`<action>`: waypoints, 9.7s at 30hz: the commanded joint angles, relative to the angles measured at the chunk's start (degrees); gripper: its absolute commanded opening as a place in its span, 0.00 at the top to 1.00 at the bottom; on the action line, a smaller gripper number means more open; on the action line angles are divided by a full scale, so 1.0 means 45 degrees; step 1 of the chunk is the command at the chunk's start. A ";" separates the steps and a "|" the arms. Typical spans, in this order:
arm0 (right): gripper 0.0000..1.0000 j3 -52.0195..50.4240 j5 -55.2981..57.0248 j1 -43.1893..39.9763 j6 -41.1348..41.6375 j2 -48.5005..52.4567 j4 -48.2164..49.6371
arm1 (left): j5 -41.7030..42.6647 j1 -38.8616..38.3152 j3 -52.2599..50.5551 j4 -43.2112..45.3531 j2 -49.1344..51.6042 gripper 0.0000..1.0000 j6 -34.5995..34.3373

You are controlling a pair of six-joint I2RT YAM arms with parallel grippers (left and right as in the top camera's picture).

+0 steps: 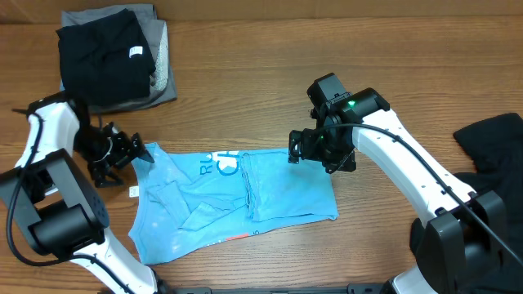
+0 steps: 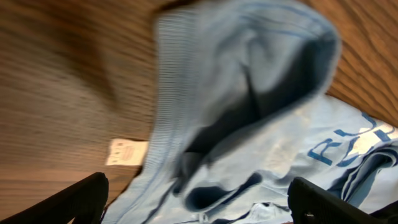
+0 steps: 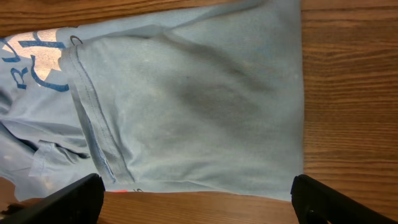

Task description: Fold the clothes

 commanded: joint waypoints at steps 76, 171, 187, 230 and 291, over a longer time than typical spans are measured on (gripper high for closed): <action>0.00 0.0219 0.0549 0.0005 -0.0078 -0.0151 -0.0277 | -0.2550 -0.1564 -0.5751 0.4857 -0.4488 0.96 -0.4046; 0.00 0.0763 -0.3264 -0.7572 -0.4046 0.0899 -0.0811 | -0.1287 -0.9782 0.4614 -0.2472 -0.1753 0.00 -0.2851; 0.00 0.0743 -0.3264 -0.7567 -0.4041 0.0899 -0.0777 | 0.2467 -0.9753 -0.0544 0.1447 -0.1753 0.04 -0.0685; 0.00 0.0738 -0.3259 -0.7572 -0.4046 0.0899 -0.0738 | 0.2244 -1.0482 -0.1302 0.2958 -0.1821 0.96 -0.1326; 0.09 0.0238 -0.1433 -0.1773 -0.3983 0.0928 0.0636 | -0.2817 -0.7951 -0.0525 0.0573 -0.3983 0.00 -0.5212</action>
